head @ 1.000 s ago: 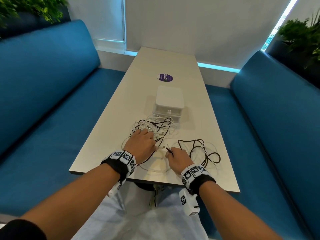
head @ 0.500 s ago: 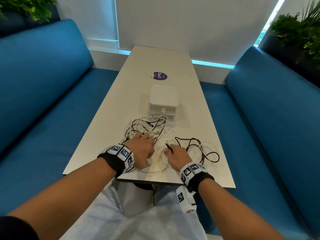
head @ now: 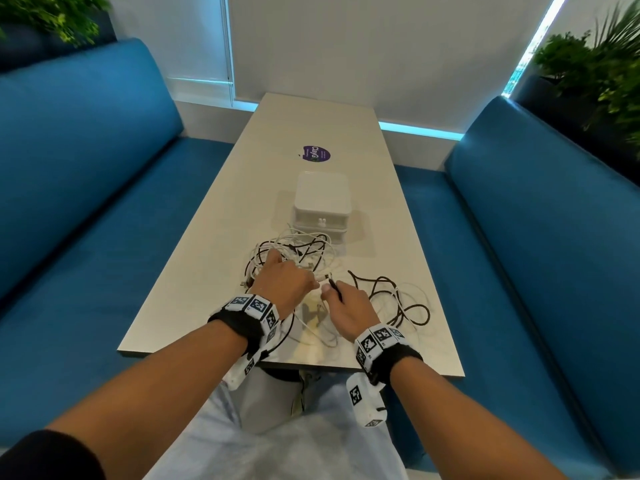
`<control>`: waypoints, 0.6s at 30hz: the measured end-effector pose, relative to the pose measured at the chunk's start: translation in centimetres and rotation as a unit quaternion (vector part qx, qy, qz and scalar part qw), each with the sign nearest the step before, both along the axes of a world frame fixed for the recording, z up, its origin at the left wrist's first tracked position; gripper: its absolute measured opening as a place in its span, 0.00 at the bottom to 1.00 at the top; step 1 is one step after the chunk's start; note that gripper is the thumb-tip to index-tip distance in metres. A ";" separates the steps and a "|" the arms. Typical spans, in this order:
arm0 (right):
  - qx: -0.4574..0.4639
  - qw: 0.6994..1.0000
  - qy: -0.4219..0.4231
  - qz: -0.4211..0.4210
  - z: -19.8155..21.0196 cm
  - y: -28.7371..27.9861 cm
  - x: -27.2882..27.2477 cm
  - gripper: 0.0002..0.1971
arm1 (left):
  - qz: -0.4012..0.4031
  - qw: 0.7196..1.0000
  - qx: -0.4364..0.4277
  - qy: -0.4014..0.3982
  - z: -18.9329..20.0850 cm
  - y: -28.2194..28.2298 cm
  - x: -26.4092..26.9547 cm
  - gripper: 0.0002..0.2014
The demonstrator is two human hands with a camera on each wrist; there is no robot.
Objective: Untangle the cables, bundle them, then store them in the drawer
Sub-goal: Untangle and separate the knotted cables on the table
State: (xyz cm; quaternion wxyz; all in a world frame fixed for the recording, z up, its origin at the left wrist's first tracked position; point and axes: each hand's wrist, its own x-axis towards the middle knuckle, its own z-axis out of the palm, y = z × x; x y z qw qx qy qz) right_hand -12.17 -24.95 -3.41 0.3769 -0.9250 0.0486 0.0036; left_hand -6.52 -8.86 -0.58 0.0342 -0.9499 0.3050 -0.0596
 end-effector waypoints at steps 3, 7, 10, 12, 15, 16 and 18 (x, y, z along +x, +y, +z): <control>0.017 0.999 -0.032 -0.003 0.6 0.0 0.4 0.18 | -0.002 1.000 0.004 -0.011 -0.6 -1.1 -0.1 0.12; 0.033 0.997 -0.063 -0.026 0.4 -0.6 0.9 0.12 | -0.011 0.998 -0.045 0.040 -1.6 -1.7 0.2 0.14; 0.032 0.995 -0.073 -0.056 0.5 -1.4 1.8 0.15 | -0.007 0.997 -0.043 0.056 -2.2 -1.7 0.0 0.13; 0.033 0.994 -0.076 -0.068 0.9 -1.6 2.3 0.17 | 0.006 0.997 -0.042 0.071 -2.6 -1.5 0.3 0.11; 0.043 0.997 -0.043 -0.054 1.3 -1.1 2.3 0.18 | 0.003 0.995 -0.076 0.069 -2.8 -2.1 0.9 0.09; 0.044 0.997 -0.033 -0.047 1.2 -0.9 2.3 0.18 | -0.004 0.993 -0.092 0.069 -2.7 -2.5 0.8 0.09; 0.032 0.998 -0.026 -0.041 0.8 -0.8 2.4 0.16 | -0.019 0.990 -0.117 0.078 -2.8 -2.8 0.6 0.09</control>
